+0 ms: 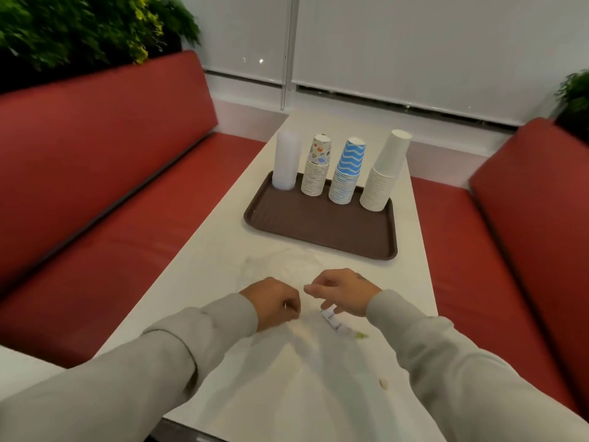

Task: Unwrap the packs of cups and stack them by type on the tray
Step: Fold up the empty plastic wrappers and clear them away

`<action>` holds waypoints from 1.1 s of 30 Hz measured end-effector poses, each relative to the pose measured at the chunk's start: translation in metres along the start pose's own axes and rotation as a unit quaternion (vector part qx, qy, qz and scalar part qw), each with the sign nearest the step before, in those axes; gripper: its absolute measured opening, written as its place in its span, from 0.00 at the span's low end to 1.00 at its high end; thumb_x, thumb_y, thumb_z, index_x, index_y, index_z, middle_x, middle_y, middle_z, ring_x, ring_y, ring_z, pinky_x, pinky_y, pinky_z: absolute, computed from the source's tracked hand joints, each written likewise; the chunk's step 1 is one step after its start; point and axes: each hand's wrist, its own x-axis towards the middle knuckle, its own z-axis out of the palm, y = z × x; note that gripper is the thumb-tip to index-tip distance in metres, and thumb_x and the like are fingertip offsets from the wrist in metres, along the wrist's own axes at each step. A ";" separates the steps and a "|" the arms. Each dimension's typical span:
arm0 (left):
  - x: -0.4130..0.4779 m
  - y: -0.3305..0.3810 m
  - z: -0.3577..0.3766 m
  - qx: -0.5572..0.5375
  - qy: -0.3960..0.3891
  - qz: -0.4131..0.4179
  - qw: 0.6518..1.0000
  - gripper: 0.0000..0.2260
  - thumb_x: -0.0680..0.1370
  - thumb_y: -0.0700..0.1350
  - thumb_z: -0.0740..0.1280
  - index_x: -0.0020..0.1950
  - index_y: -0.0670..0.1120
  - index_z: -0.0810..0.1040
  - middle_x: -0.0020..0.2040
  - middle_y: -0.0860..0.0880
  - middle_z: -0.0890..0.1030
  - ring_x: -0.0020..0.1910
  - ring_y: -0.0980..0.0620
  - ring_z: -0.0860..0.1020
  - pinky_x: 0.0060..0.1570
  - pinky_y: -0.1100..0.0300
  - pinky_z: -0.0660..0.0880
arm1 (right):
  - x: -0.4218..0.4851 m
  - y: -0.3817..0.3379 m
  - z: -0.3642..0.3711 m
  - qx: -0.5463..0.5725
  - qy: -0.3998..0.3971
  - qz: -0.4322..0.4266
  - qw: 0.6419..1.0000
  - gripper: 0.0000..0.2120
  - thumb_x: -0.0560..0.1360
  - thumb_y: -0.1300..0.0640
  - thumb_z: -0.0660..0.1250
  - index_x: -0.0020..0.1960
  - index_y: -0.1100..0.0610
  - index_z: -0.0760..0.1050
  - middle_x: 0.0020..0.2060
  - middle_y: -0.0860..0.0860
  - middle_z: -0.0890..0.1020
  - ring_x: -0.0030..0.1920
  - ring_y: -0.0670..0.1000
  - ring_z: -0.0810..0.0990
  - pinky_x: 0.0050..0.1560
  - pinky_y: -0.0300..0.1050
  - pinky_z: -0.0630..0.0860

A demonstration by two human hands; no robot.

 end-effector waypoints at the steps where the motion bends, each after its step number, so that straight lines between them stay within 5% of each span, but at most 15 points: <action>1: 0.005 0.001 -0.011 -0.021 0.038 -0.004 0.999 0.06 0.77 0.46 0.70 0.51 0.49 0.84 0.49 0.50 0.84 0.50 0.52 0.80 0.54 0.59 0.75 | 0.001 -0.005 -0.006 0.018 -0.006 -0.009 1.000 0.20 0.68 0.33 0.72 0.50 0.46 0.81 0.47 0.45 0.85 0.47 0.47 0.85 0.53 0.49 0.82; 4: 0.018 0.005 -0.041 -0.111 0.139 -0.023 0.984 0.03 0.74 0.45 0.74 0.47 0.48 0.85 0.44 0.51 0.85 0.45 0.53 0.81 0.51 0.61 0.76 | 0.004 -0.021 -0.020 0.006 -0.026 -0.029 0.999 0.26 0.60 0.31 0.76 0.55 0.39 0.78 0.51 0.42 0.83 0.52 0.44 0.82 0.51 0.44 0.80; 7: 0.029 0.010 -0.069 -0.162 0.184 -0.017 0.969 0.04 0.73 0.45 0.76 0.46 0.48 0.85 0.42 0.52 0.85 0.43 0.55 0.81 0.50 0.61 0.77 | 0.012 -0.033 -0.031 -0.029 0.035 -0.059 0.997 0.16 0.70 0.48 0.77 0.57 0.43 0.79 0.50 0.47 0.83 0.47 0.45 0.82 0.40 0.42 0.82; 11: 0.028 0.009 -0.106 -0.169 0.227 -0.030 0.959 0.13 0.71 0.54 0.77 0.53 0.52 0.83 0.49 0.58 0.83 0.50 0.61 0.79 0.48 0.69 0.71 | 0.022 -0.043 -0.056 0.026 0.067 -0.085 0.994 0.06 0.74 0.58 0.71 0.49 0.49 0.83 0.41 0.46 0.87 0.46 0.49 0.84 0.51 0.46 0.80; 16: 0.015 -0.024 -0.139 -0.176 0.294 -0.120 0.932 0.24 0.68 0.64 0.74 0.62 0.60 0.78 0.62 0.62 0.75 0.63 0.60 0.70 0.63 0.57 0.67 | 0.036 -0.034 -0.080 0.155 0.054 -0.093 0.982 0.07 0.76 0.63 0.70 0.51 0.53 0.84 0.45 0.53 0.87 0.46 0.48 0.84 0.62 0.52 0.78; 23: 0.012 -0.052 -0.131 -0.335 0.176 -0.108 0.919 0.40 0.61 0.67 0.77 0.70 0.57 0.73 0.62 0.66 0.75 0.66 0.57 0.73 0.61 0.59 0.69 | 0.041 -0.031 -0.086 0.295 0.023 -0.073 0.953 0.10 0.78 0.67 0.66 0.51 0.58 0.84 0.43 0.58 0.85 0.44 0.55 0.85 0.51 0.46 0.81; 29: 0.020 -0.055 -0.128 -0.377 0.149 -0.110 0.908 0.25 0.67 0.57 0.77 0.63 0.62 0.77 0.59 0.60 0.80 0.62 0.55 0.77 0.64 0.52 0.74 | 0.048 -0.021 -0.085 0.352 0.056 -0.059 0.932 0.10 0.80 0.67 0.64 0.52 0.60 0.83 0.43 0.59 0.83 0.42 0.52 0.82 0.44 0.42 0.79; 33: 0.025 -0.054 -0.130 -0.419 0.157 -0.114 0.887 0.16 0.72 0.51 0.76 0.58 0.51 0.81 0.55 0.45 0.83 0.58 0.45 0.81 0.61 0.46 0.78 | 0.047 -0.015 -0.084 0.362 0.075 -0.072 0.926 0.08 0.78 0.69 0.66 0.53 0.62 0.81 0.43 0.61 0.83 0.40 0.57 0.84 0.42 0.47 0.82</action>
